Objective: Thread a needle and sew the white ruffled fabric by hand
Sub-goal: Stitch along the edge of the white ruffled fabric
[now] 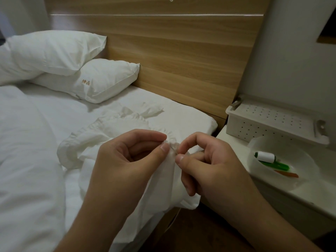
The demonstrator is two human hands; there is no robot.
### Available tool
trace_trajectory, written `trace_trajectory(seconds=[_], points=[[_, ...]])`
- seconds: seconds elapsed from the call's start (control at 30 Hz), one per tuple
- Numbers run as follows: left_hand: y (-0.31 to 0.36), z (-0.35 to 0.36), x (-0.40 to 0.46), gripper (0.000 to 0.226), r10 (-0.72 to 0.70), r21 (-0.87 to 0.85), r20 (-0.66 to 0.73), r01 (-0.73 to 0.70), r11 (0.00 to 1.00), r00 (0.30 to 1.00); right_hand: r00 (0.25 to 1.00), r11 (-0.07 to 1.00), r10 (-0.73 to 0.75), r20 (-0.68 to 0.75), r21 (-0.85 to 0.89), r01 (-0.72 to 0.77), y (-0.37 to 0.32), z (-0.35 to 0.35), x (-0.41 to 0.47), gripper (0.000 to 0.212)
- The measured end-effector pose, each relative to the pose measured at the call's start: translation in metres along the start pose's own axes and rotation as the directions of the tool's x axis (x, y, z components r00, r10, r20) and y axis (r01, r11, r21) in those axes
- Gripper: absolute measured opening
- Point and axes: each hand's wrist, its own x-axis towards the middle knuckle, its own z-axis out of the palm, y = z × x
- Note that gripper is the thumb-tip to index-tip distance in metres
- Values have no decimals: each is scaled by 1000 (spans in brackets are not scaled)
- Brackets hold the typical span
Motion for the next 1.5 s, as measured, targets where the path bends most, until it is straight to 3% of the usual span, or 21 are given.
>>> trace_trajectory(seconds=[0.2, 0.5, 0.87, 0.97, 1.23, 1.5], points=[[0, 1, 0, 18, 61, 37, 19, -62, 997, 998, 1000, 999, 23, 15, 31, -23, -2, -1, 0, 32], [-7, 2, 0, 24, 169, 145, 16, -169, 975, 986, 998, 996, 55, 22, 71, -56, -1, -1, 2, 16], [-5, 1, 0, 17, 122, 172, -40, -113, 979, 992, 999, 998, 33, 7, 48, -33, 0, -7, 3, 19], [-4, 0, 1, 16, 76, 133, -75, -66, 989, 994, 999, 1000, 20, -31, -8, -20, 0, -16, 6, 20], [-6, -2, 3, 16, 39, 103, -111, -27, 994, 993, 991, 925, -37, -126, -379, -13, 11, -27, 13, 17], [-8, -3, 4, 16, 25, 97, -151, -10, 995, 988, 994, 927, -59, -95, -374, 19, 4, -38, 12, 9]])
